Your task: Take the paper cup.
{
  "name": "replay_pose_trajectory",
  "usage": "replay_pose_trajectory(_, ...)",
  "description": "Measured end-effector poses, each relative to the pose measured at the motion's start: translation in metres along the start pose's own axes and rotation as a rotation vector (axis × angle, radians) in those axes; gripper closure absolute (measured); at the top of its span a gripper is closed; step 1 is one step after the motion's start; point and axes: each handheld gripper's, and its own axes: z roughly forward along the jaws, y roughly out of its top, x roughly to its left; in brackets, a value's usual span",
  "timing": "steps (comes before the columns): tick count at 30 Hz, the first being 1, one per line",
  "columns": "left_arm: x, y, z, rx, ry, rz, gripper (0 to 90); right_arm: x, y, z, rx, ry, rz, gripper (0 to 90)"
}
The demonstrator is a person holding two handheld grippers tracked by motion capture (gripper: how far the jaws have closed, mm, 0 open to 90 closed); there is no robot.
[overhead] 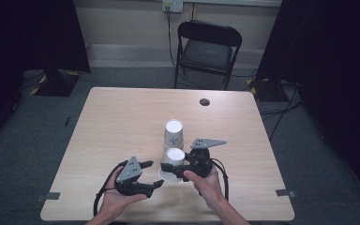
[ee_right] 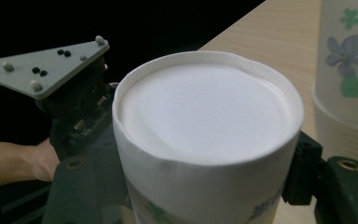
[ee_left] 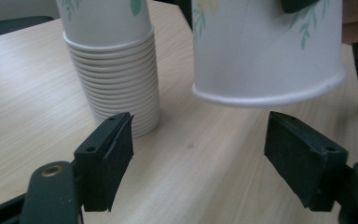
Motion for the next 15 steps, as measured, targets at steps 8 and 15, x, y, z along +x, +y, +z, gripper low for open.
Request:
replay_pose_trajectory(8, -0.006, 0.0, -0.004, -0.083, 0.042, 0.047, 41.1, 0.005, -0.004, 0.01, 0.003, 0.079, 0.079, 33.5)
replay_pose_trajectory(15, -0.015, 0.0, -0.002, -0.141, 0.044, 0.1, 57.9, 0.001, -0.005, 0.011, -0.054, 0.139, 0.213, 33.7)
